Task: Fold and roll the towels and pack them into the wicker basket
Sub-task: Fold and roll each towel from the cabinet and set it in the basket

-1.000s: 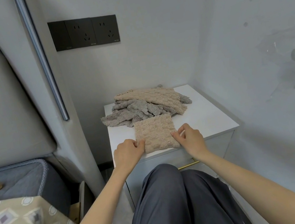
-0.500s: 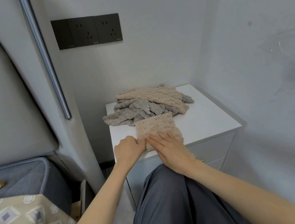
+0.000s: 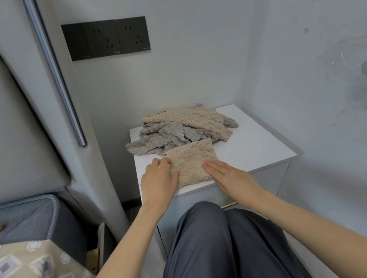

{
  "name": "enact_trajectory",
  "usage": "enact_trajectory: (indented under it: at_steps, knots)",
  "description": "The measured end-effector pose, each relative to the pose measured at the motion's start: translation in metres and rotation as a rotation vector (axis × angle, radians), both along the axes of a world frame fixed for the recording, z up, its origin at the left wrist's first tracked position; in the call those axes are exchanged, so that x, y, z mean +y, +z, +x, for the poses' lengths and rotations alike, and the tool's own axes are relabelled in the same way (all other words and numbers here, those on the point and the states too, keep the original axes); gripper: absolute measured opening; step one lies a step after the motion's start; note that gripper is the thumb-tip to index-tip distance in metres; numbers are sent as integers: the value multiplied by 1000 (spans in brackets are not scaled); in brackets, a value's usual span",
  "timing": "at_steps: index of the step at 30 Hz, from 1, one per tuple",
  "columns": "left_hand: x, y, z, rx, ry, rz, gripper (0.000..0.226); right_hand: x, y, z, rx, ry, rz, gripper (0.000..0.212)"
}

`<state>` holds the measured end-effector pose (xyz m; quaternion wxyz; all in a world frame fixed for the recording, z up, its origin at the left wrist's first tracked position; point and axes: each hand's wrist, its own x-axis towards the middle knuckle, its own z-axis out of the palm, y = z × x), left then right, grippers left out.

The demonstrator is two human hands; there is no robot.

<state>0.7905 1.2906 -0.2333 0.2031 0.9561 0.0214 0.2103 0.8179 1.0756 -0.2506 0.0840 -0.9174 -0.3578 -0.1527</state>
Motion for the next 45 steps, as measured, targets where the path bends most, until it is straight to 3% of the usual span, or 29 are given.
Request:
enact_trajectory:
  at_steps: [2,4,10,17,20,23,25,28,32,36,41,43,45]
  knots:
    - [3,-2,-3,-98,-213,66,21,-4,1,3,124,-22,8,50]
    - [7,-4,-6,-101,-290,77,24,-7,5,5,209,-37,58,56]
    - [22,-9,-6,129,-351,158,56,-11,9,9,222,-81,66,58]
    - [16,-10,6,133,-312,-115,43,-17,8,14,342,-168,143,41]
    - [17,-13,9,137,-279,-198,31,-16,10,13,368,-181,238,34]
    - [22,-14,10,174,-240,-312,20,-15,16,14,449,-208,361,14]
    - [22,-12,9,199,-212,-373,26,-14,23,14,552,-236,462,18]
    - [18,-9,8,234,-167,-331,43,-13,29,11,663,-298,529,27]
    - [13,-9,9,257,-55,-169,49,-8,31,11,721,-350,504,29]
    - [9,-6,13,291,37,-83,51,1,29,14,686,-479,499,19]
    - [3,-5,19,356,97,-98,49,12,26,10,428,-579,377,34]
    - [2,-6,20,357,120,-116,47,15,28,8,247,-447,360,41]
    - [1,-6,21,360,136,-124,46,21,29,5,144,-186,314,49]
